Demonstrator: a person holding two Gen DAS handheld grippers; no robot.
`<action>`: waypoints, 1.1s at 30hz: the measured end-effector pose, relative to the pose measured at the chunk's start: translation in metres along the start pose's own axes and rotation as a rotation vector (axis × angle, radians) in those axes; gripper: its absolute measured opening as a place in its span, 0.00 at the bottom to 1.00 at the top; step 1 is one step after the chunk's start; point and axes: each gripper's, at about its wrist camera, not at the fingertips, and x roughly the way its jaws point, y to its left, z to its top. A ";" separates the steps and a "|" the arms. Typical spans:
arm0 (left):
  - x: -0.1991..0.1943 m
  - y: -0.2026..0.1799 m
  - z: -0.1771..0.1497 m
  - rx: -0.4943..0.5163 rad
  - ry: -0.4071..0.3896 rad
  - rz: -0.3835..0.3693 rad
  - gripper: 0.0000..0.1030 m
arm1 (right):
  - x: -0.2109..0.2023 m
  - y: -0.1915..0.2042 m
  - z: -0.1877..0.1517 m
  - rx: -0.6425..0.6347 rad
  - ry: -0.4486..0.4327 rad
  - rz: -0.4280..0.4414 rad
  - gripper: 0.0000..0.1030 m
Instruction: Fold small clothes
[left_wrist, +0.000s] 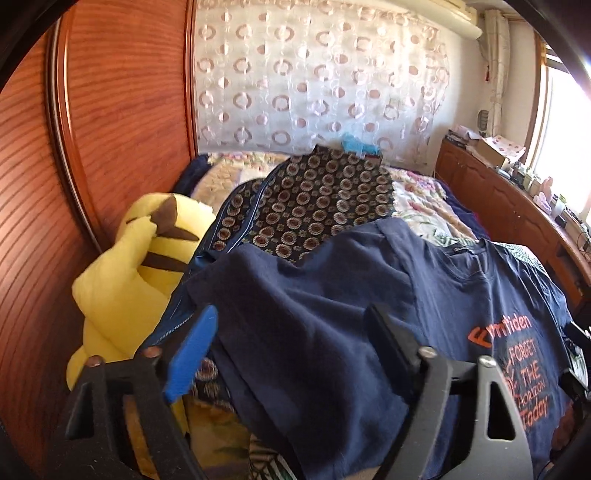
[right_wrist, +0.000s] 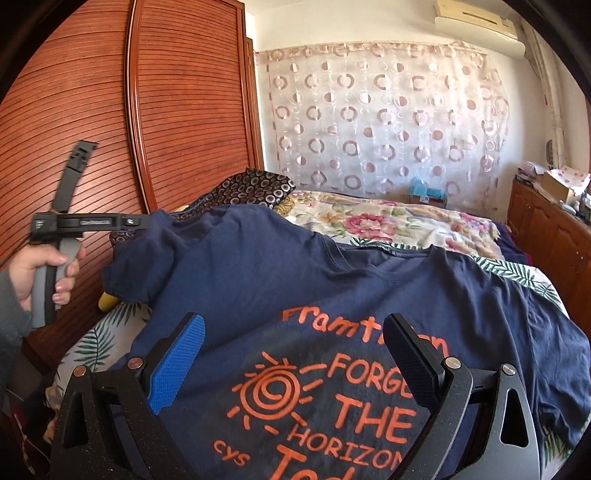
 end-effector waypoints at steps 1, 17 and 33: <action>0.006 0.003 0.002 -0.005 0.019 0.006 0.63 | 0.004 0.003 0.000 -0.001 -0.001 0.001 0.95; -0.009 -0.006 0.014 0.095 0.000 0.020 0.04 | 0.006 0.005 -0.007 0.008 0.016 0.001 0.95; -0.039 -0.162 0.036 0.320 -0.038 -0.212 0.04 | -0.018 -0.012 -0.012 0.081 -0.018 -0.047 0.95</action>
